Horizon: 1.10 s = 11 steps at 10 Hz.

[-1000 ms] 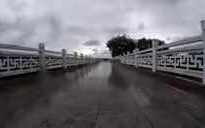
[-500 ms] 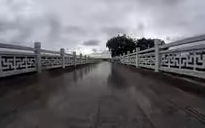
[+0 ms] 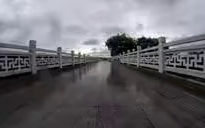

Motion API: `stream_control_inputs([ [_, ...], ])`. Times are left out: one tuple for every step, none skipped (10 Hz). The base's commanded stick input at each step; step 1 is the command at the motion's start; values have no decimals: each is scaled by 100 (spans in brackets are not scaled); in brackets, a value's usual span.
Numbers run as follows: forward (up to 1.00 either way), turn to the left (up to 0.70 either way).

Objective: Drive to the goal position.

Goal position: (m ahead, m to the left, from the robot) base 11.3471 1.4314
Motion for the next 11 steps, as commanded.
stream_control_inputs([
  [60, 0],
  [60, 0],
  [60, 0],
  [60, 0],
  [60, 0],
  [60, 0],
  [60, 0],
  [60, 0],
  [60, 0],
  [60, 0],
  [60, 0],
])
